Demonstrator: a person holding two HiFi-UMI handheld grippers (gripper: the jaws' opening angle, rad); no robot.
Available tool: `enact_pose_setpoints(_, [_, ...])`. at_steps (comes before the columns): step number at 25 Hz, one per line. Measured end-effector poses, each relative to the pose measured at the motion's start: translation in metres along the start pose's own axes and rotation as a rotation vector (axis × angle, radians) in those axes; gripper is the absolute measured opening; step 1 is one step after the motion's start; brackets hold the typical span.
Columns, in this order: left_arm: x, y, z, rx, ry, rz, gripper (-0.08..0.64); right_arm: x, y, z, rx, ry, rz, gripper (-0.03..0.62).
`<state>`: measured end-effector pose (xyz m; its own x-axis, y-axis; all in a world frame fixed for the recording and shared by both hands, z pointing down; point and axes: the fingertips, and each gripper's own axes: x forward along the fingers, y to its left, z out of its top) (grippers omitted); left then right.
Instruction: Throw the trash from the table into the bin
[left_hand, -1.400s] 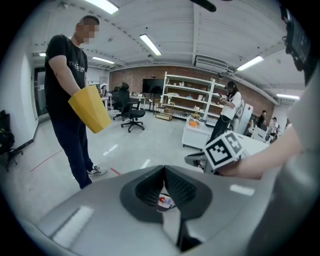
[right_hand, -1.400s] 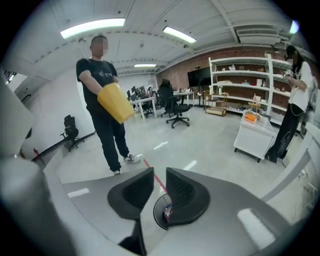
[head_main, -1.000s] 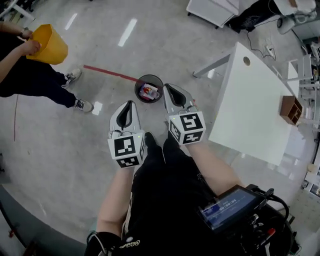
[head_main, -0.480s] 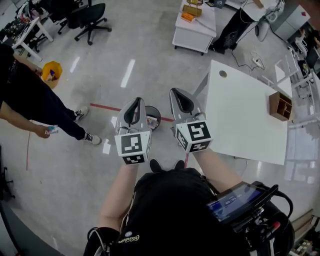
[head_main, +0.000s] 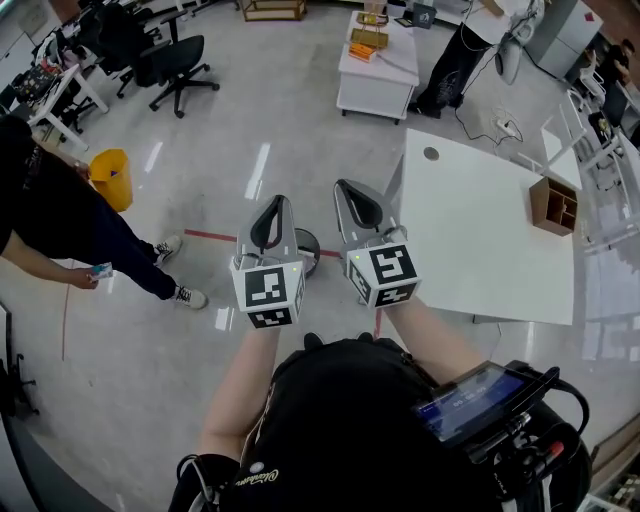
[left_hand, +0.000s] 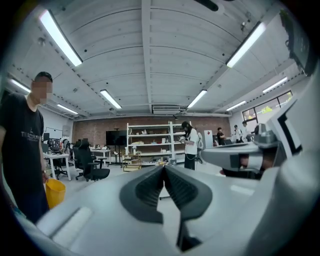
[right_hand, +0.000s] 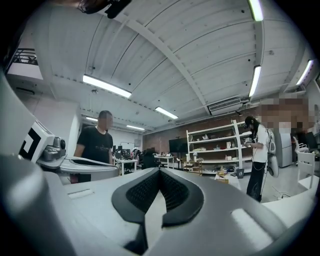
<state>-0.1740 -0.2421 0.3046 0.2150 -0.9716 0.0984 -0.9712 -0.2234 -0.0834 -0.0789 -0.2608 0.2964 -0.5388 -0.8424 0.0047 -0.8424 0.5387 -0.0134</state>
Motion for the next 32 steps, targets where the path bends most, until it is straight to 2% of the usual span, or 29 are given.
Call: enact_pose_setpoints(32, [-0.022,0.002,0.006,-0.021,0.001,0.042,0.008,-0.014,0.01,-0.002,-0.004,0.035,0.022,-0.003])
